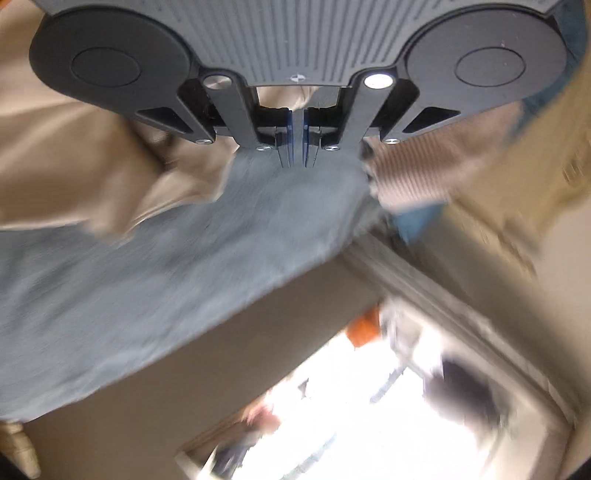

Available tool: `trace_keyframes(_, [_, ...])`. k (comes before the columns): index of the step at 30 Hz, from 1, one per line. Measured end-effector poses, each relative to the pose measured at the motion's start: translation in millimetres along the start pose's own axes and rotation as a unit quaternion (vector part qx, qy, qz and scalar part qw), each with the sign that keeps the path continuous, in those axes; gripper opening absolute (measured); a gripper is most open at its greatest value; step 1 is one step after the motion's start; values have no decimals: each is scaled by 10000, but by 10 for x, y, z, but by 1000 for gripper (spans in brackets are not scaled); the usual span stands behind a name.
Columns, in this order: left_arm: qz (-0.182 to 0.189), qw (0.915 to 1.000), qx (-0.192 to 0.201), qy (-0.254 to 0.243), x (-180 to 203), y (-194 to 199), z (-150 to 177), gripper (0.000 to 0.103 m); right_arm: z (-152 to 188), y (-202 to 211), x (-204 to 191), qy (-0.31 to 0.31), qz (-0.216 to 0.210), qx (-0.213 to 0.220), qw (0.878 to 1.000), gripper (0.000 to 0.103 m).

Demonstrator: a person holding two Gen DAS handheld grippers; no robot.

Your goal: Fold clothes

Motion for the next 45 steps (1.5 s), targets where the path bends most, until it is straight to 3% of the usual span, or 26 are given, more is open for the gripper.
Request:
trace_keyframes(4, [49,9999,30,98,-45,-52,-209,32,-41,774,587,275,910,428,9946,5])
trace_keyframes(7, [216,9997,-98,-36,40,-282,-417,33,211,779,987,623,1617,115,9848,5])
trace_keyframes(10, [273,9986,-350,-297,169,-616,-564,33,481,522,1291,864,2236,-180,9707,5])
trace_keyframes(13, [331,9961,-601,-558,295,-948,-711,33,597,316,1525,487,2211,-404,9732,5])
trace_keyframes(16, [387,9922,-852,-819,420,-1279,-858,33,651,105,1483,556,1803,-648,9799,5])
trace_keyframes(18, [271,9917,-987,-775,394,-1442,-867,33,692,-61,1410,900,1708,-861,9774,5])
trace_keyframes(21, [6,9914,-1169,-581,293,-1653,-827,35,754,-373,1540,1378,2118,-1054,9618,3])
trace_keyframes(22, [-52,9914,-1200,-511,267,-1694,-807,35,720,-390,1572,1317,2130,-1011,9629,0])
trace_keyframes(27, [-107,9933,-1078,-408,241,-1620,-827,38,525,-407,1706,857,2058,-729,9721,0])
trace_keyframes(29, [-57,9948,-952,-353,215,-1544,-907,38,424,-204,1676,889,2329,-342,9678,1])
trace_keyframes(31, [-32,9962,-816,-300,180,-1476,-988,38,381,-2,1646,870,2339,-206,9681,1])
trace_keyframes(34, [-96,9966,-799,-181,103,-1527,-1050,39,463,232,1611,755,2162,-237,9731,1])
trace_keyframes(37, [-142,9941,-1075,-3,23,-1682,-965,39,672,327,1601,1010,2087,-371,9721,1])
trace_keyframes(39, [-124,9932,-1157,-51,31,-1753,-893,40,825,191,1746,1291,2392,-700,9598,1])
trace_keyframes(40, [-112,9933,-1140,-118,42,-1766,-889,40,886,83,1878,1540,2710,-812,9467,0])
trace_keyframes(41, [-96,9933,-1137,-163,48,-1772,-890,41,920,63,1950,1579,2676,-757,9475,0])
trace_keyframes(44, [-58,9931,-1151,-194,29,-1731,-933,42,830,217,1991,857,2643,-604,9587,0])
trace_keyframes(45, [-54,9932,-1147,-199,15,-1705,-953,42,816,280,1939,931,2743,-545,9556,0])
Point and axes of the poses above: each gripper's, at about its wrist camera, not at the fingertips, and y roughly against the way its jaws point, x to its right, z to its underside, the point moved 8 cm from there along -y, roughly the way its jaws point, and after that the axes turned 9 degrees about z, right-handed, at the moved point
